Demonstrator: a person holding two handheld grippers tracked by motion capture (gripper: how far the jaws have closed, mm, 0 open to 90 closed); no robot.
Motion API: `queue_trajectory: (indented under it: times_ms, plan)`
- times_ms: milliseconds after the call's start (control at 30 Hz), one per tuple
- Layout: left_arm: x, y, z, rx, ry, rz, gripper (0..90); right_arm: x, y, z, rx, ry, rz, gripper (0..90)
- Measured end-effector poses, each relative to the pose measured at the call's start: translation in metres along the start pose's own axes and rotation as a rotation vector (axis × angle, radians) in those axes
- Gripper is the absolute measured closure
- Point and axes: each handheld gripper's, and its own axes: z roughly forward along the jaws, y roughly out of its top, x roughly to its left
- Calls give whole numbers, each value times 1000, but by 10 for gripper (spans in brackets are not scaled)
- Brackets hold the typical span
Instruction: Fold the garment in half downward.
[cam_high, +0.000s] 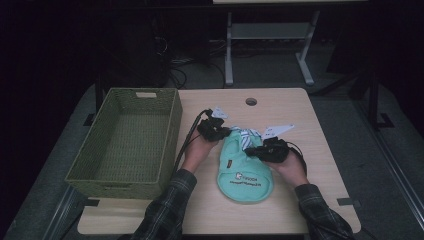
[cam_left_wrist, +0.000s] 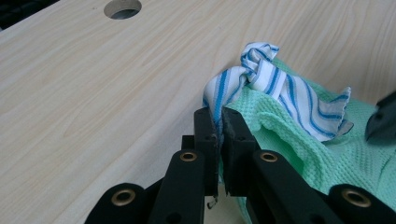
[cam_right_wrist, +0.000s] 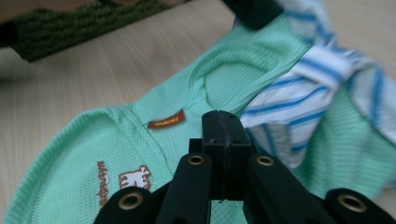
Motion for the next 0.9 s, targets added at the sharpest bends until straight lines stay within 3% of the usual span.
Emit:
queue_trajectory:
  times_ms: [333,567,733,900]
  plan:
    - [-4,-1,-8,-18,-15,14,859,-3,-13,30,108,-14,12,898]
    - [-10,0,-23,-67,-34,0,859,-9,-12,31,103,-31,31,899]
    - [-17,5,-36,-72,-39,42,860,-11,-12,32,100,-44,27,899]
    - [-24,5,-45,-83,-58,51,859,-15,-8,33,108,-79,20,900]
